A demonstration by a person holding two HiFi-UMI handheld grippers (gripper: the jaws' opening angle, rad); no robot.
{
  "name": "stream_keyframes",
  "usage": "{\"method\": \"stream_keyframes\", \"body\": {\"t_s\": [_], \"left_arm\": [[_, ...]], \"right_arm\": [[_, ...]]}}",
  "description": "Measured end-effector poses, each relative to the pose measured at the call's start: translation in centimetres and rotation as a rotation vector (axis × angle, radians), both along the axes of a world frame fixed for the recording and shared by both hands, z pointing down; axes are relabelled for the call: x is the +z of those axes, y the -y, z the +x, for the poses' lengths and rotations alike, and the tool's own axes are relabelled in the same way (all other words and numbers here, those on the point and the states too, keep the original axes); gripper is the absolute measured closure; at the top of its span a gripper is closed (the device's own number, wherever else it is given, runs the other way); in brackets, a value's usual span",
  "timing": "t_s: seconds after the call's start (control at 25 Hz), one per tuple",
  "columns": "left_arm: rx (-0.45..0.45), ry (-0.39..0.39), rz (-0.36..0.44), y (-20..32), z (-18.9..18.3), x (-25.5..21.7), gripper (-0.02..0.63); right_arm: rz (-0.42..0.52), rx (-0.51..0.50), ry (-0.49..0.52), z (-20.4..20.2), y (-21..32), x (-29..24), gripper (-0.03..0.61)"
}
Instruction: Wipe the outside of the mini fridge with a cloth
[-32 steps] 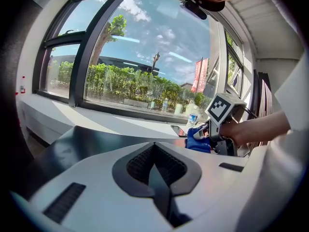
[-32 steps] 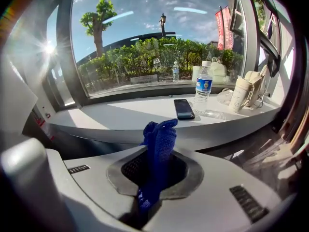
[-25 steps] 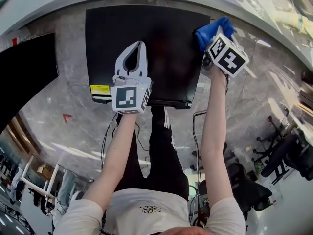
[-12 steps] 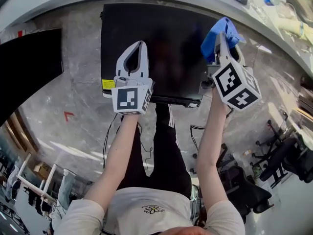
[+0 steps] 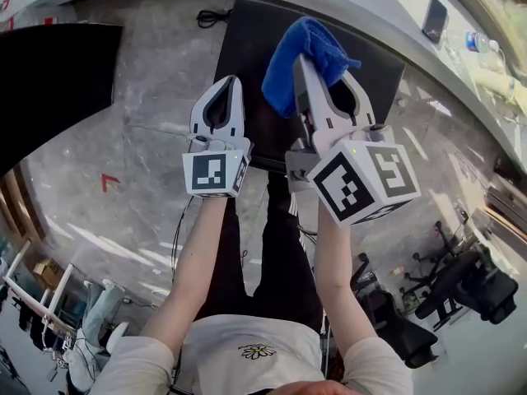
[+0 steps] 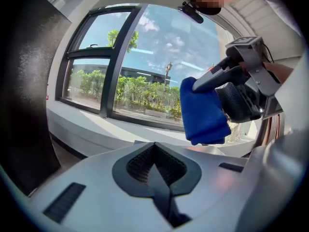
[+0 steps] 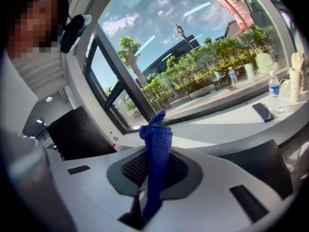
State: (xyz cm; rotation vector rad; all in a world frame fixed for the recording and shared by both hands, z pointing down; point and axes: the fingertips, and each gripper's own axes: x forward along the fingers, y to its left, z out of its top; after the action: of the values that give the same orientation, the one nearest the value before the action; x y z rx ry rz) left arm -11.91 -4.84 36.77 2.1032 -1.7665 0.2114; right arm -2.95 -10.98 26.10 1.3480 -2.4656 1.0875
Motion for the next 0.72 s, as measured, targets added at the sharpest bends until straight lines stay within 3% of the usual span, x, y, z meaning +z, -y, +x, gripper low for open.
{"method": "stream_keyframes", "body": {"t_s": [0.16,0.4,0.72], "left_arm": [[-0.034,0.008,-0.008,-0.2,-4.3,0.7,0.609],[-0.048,0.019,-0.006,0.6,-9.1,1.8,0.609],[0.001,0.005,-0.006,1.6,-10.2,2.8,0.609]], "right_arm": [[-0.058,-0.063,-0.03,-5.6,0.1,2.5,0.516],[-0.15,-0.101,-0.067,-10.8,0.7,8.5,0.517],[-0.203,-0.115,-0.314,-13.7,2.9,17.1,0.516]]}}
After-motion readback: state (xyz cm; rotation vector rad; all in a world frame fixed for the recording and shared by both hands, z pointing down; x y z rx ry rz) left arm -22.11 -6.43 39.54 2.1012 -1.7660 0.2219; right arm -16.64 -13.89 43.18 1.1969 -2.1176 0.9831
